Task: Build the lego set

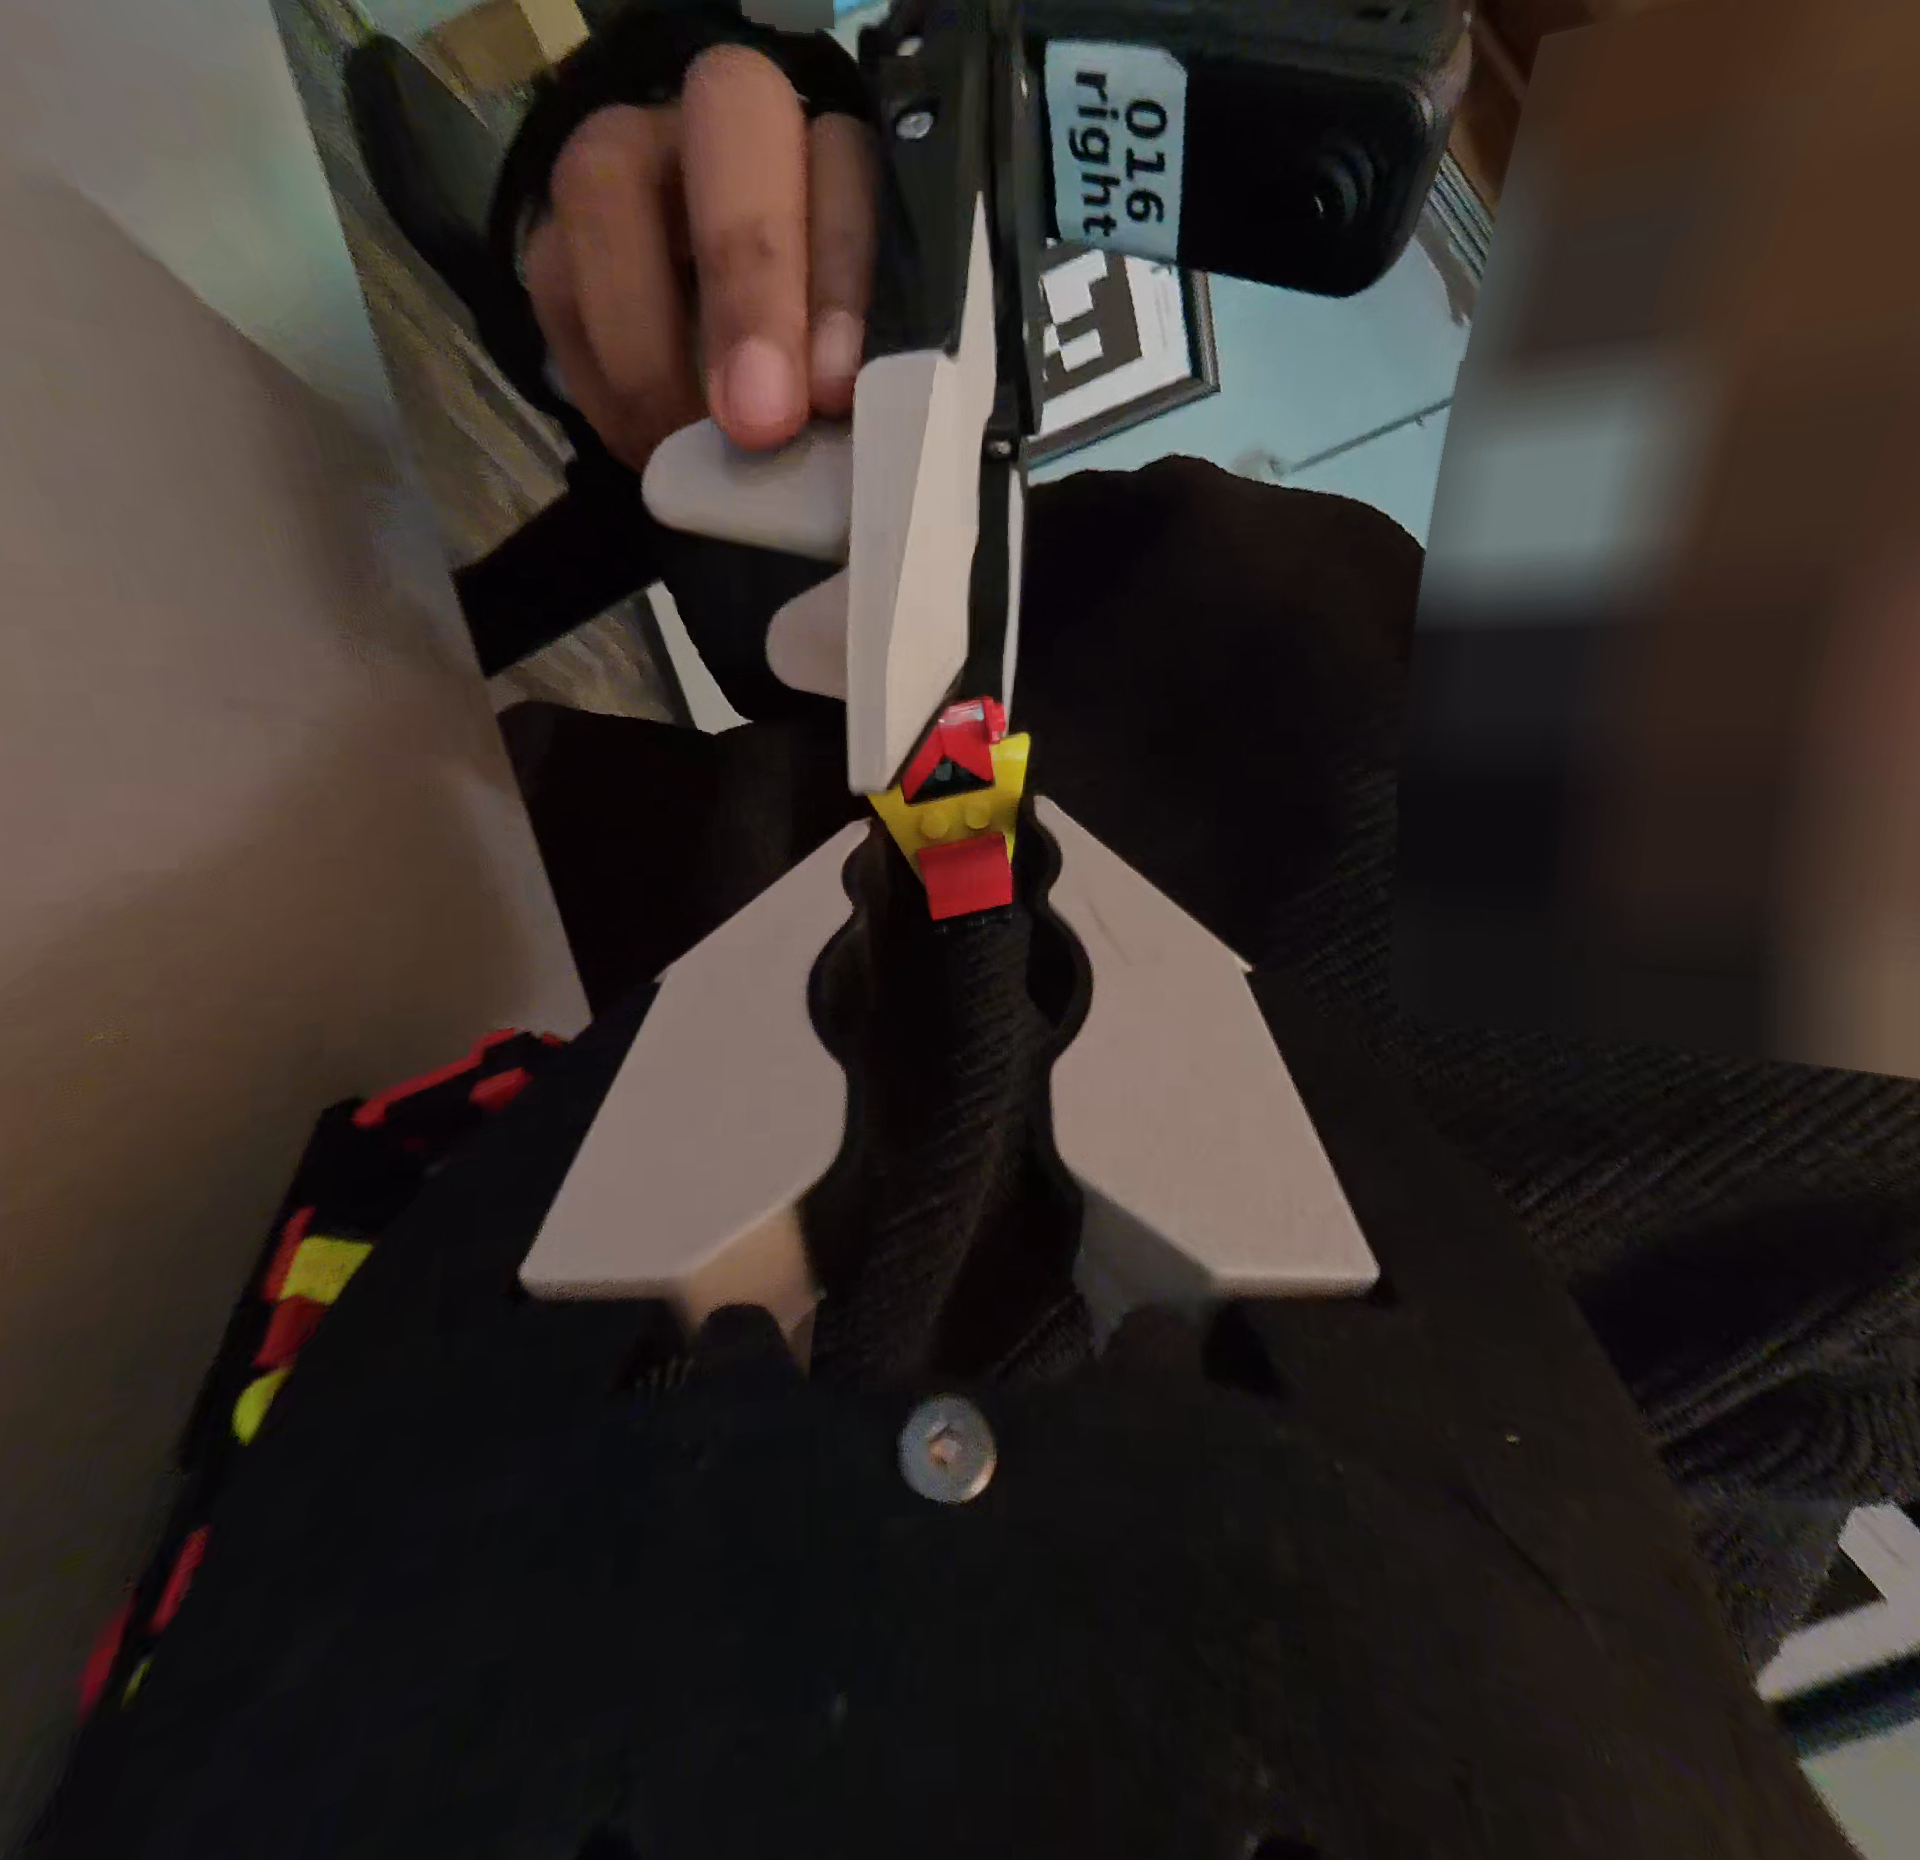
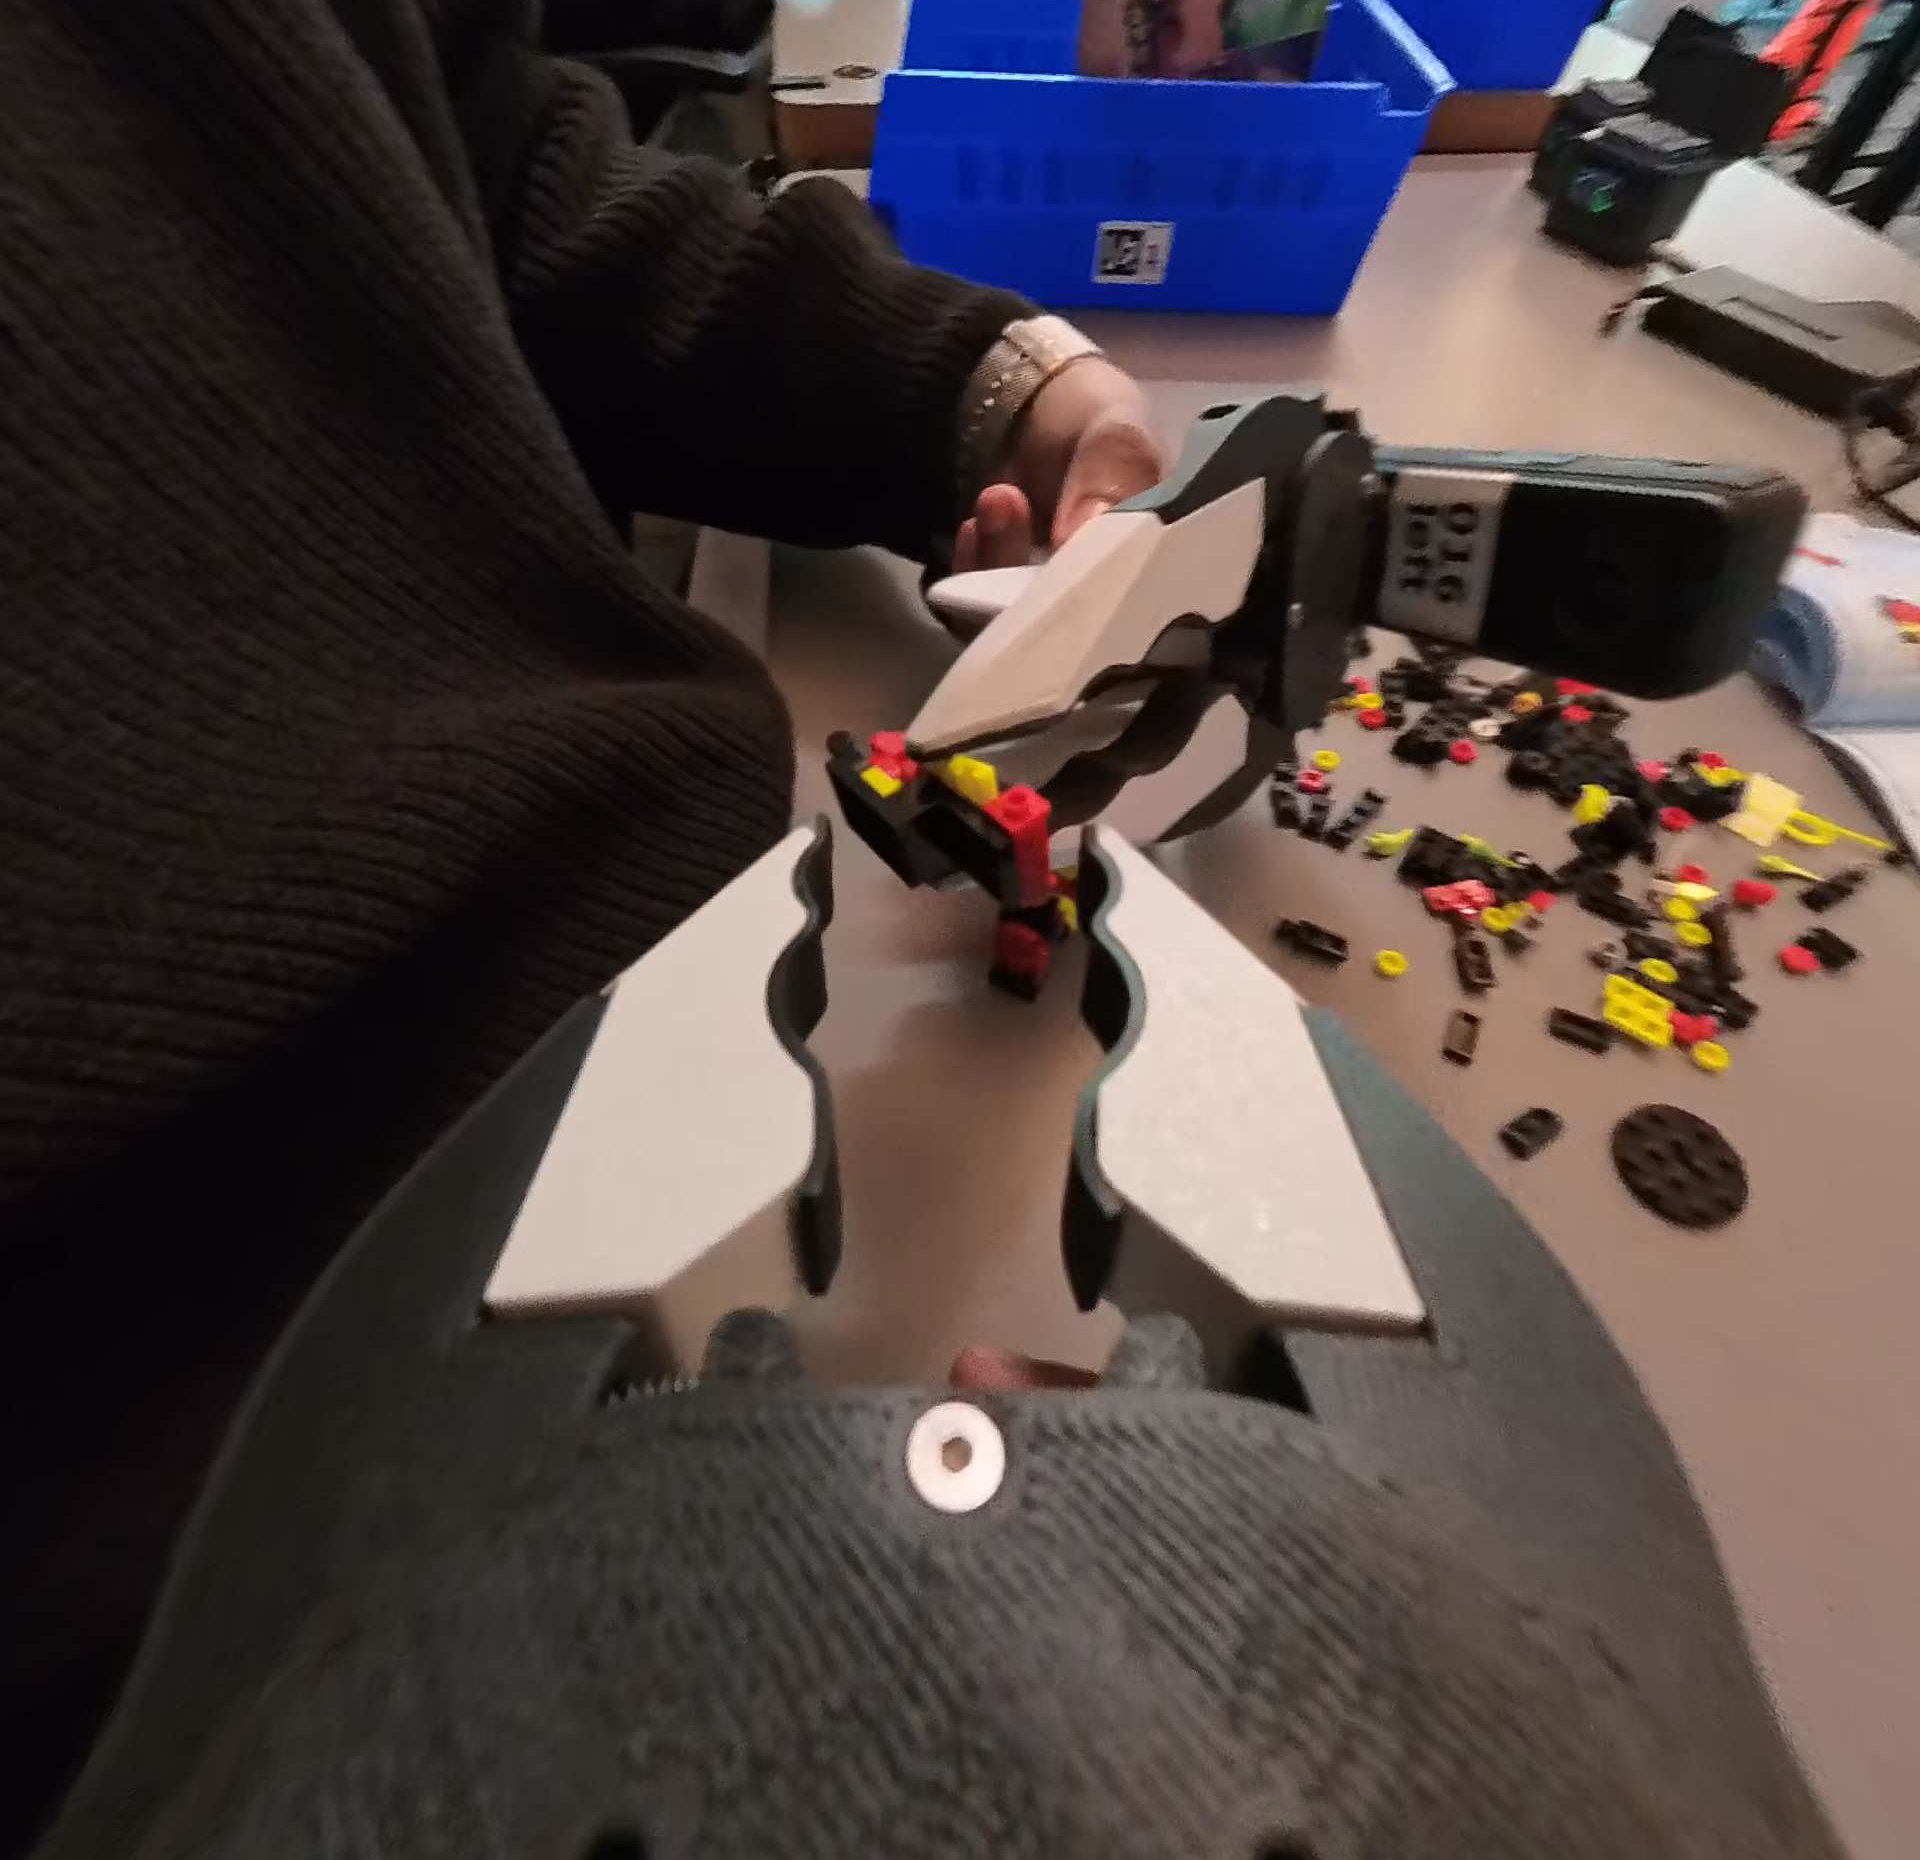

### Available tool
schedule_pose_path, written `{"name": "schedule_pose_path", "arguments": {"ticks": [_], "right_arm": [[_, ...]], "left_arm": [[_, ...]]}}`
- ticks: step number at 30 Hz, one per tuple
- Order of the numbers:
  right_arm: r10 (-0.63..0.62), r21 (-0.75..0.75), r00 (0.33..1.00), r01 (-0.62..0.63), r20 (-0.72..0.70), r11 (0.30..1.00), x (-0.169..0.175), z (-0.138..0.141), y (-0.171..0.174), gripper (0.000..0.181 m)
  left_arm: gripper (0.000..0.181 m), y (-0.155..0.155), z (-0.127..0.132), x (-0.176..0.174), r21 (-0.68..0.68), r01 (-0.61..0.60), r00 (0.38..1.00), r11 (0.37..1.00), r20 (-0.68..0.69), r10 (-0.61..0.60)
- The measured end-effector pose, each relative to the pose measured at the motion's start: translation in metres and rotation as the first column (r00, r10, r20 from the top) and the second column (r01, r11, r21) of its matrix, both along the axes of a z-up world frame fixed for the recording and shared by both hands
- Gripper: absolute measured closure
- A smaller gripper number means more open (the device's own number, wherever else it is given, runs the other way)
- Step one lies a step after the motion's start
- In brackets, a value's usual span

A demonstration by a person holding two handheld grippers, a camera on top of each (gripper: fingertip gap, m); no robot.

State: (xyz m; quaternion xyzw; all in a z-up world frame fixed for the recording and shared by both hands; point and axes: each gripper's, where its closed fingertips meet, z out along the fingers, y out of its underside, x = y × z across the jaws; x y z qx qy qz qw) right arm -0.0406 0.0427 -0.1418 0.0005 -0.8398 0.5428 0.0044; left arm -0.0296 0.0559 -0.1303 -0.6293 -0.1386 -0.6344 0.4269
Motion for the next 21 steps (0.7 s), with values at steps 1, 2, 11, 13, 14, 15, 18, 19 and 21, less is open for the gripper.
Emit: {"name": "schedule_pose_path", "arguments": {"ticks": [1, 2, 11, 13, 14, 15, 18, 19, 21], "right_arm": [[0.019, 0.009, 1.000, -0.019, 0.007, 1.000, 0.004, -0.001, -0.001, 0.139], [0.029, 0.014, 1.000, -0.029, 0.004, 0.999, 0.006, -0.002, -0.001, 0.142], [-0.032, -0.007, 0.999, 0.032, -0.022, 0.999, -0.006, 0.003, 0.003, 0.155], [-0.065, -0.002, 0.998, 0.065, -0.020, 0.998, -0.013, 0.001, 0.004, 0.156], [-0.075, 0.001, 0.997, 0.075, -0.020, 0.997, -0.015, 0.001, 0.005, 0.159], [-0.084, -0.006, 0.996, 0.084, -0.019, 0.996, -0.017, 0.001, 0.005, 0.160], [-0.134, -0.036, 0.991, 0.133, -0.011, 0.990, -0.026, 0.007, 0.008, 0.162], [-0.146, -0.054, 0.989, 0.146, -0.004, 0.988, -0.029, 0.010, 0.009, 0.162], [-0.163, -0.087, 0.986, 0.164, 0.016, 0.983, -0.032, 0.015, 0.010, 0.162]], "left_arm": [[0.158, 0.000, 0.002, 0.003, 0.008, 0.015, 1.000, 1.000, 0.003, -0.015], [0.158, 0.000, 0.002, 0.006, 0.011, 0.029, 1.000, 1.000, 0.005, -0.030], [0.160, 0.007, 0.009, -0.002, 0.022, -0.027, 0.996, 0.999, 0.087, 0.025], [0.157, 0.009, 0.007, -0.008, 0.004, -0.063, 0.994, 0.998, 0.089, 0.063], [0.141, 0.013, 0.002, -0.014, -0.026, -0.107, 0.991, 0.994, 0.078, 0.109], [0.125, 0.017, -0.005, -0.024, -0.063, -0.167, 0.984, 0.984, 0.058, 0.171], [0.124, 0.014, -0.003, -0.044, -0.046, -0.262, 0.964, 0.964, 0.029, 0.264], [0.124, 0.012, 0.004, -0.049, -0.013, -0.290, 0.956, 0.957, 0.029, 0.291], [0.124, 0.007, 0.020, -0.062, 0.062, -0.365, 0.931, 0.929, 0.032, 0.364]]}}
